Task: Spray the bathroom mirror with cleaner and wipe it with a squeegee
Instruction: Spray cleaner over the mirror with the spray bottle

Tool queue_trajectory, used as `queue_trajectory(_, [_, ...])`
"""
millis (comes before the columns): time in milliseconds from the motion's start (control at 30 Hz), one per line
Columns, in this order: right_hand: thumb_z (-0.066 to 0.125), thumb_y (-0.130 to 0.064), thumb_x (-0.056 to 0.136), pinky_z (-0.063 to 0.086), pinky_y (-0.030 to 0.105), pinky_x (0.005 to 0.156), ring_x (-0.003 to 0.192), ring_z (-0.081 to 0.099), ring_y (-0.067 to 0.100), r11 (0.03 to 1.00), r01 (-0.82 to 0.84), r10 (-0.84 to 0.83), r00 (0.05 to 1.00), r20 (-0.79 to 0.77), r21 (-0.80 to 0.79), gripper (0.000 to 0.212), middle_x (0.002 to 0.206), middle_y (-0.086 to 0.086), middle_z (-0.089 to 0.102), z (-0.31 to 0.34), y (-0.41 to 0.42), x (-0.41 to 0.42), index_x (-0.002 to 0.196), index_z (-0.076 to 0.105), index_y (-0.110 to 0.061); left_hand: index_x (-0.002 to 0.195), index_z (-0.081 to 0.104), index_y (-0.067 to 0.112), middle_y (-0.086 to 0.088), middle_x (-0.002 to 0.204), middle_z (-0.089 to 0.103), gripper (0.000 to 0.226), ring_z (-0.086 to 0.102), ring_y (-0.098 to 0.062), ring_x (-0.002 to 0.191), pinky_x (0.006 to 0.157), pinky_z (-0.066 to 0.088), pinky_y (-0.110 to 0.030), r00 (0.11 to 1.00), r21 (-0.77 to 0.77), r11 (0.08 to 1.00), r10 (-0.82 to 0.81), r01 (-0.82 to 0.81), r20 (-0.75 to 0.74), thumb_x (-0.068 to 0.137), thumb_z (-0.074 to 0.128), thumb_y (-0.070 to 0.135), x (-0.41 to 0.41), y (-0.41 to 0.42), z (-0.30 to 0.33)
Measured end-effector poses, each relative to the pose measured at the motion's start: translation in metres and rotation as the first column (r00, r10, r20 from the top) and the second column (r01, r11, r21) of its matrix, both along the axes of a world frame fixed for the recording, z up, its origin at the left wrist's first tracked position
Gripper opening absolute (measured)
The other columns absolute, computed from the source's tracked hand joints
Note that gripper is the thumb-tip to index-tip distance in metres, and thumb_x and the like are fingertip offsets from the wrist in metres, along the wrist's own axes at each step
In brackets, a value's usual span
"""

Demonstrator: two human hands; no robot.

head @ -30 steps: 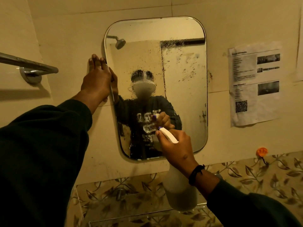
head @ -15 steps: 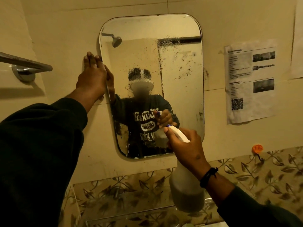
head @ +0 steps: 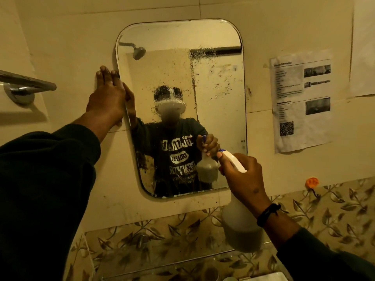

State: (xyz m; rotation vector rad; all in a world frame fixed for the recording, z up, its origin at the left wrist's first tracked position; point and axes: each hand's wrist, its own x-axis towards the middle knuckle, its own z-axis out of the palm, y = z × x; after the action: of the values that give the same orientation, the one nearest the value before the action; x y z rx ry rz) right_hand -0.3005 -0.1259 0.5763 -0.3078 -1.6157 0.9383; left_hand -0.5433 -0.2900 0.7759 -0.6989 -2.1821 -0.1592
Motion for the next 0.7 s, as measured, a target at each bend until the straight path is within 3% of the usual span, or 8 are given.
queue_trajectory(167, [0.063,-0.03,0.094,0.058,0.051,0.059,0.061,0.065,0.033,0.995,0.066,-0.065,0.998,0.013,-0.075,0.024,0.066,0.015,0.066,-0.003,0.016,0.005,0.071,0.065,-0.021,0.154,0.0,0.003,-0.024,0.16,-0.005,0.131,-0.006,-0.038,0.148,0.111,0.032,-0.052,1.0,-0.008,1.0,0.008,-0.008,0.004,0.059,0.09,0.004,0.003,0.0,0.001])
queue_trajectory(300, [0.063,-0.033,0.092,0.06,0.049,0.063,0.064,0.067,0.028,0.992,0.1,-0.099,0.995,0.016,-0.08,0.02,0.07,0.012,0.068,-0.008,0.021,0.009,0.079,0.067,-0.018,0.154,-0.002,0.003,-0.024,0.16,-0.006,0.131,-0.006,-0.038,0.148,0.11,0.033,-0.052,1.0,-0.016,1.0,0.011,-0.011,-0.004,0.06,0.09,0.006,0.004,-0.001,0.0])
queue_trajectory(467, [0.062,-0.03,0.094,0.052,0.031,0.056,0.065,0.065,0.024,0.986,0.148,-0.147,0.989,0.023,-0.074,0.026,0.072,0.012,0.069,-0.011,0.029,0.01,0.083,0.07,-0.009,0.154,0.002,0.003,-0.024,0.16,-0.004,0.13,-0.005,-0.038,0.148,0.109,0.035,-0.054,1.0,-0.007,1.0,0.013,-0.013,0.01,0.058,0.09,0.007,0.004,0.0,0.001])
queue_trajectory(600, [0.061,-0.033,0.095,0.056,0.044,0.058,0.063,0.066,0.033,0.964,0.195,-0.191,0.981,0.038,-0.182,0.031,0.068,0.016,0.067,-0.015,0.038,0.013,0.072,0.067,-0.013,0.154,-0.001,0.004,-0.023,0.16,-0.005,0.131,-0.006,-0.038,0.148,0.11,0.034,-0.054,1.0,-0.001,1.0,0.0,0.0,0.017,0.059,0.09,0.006,0.004,-0.001,0.001])
queue_trajectory(700, [0.06,-0.037,0.094,0.057,0.046,0.062,0.066,0.066,0.036,0.957,0.18,-0.164,0.982,0.089,-0.227,0.032,0.069,0.017,0.067,-0.021,0.036,0.013,0.068,0.063,-0.019,0.154,0.0,0.003,-0.024,0.16,-0.004,0.131,-0.005,-0.038,0.148,0.109,0.034,-0.054,1.0,-0.006,1.0,0.0,0.0,0.006,0.059,0.09,0.006,0.003,-0.001,0.001])
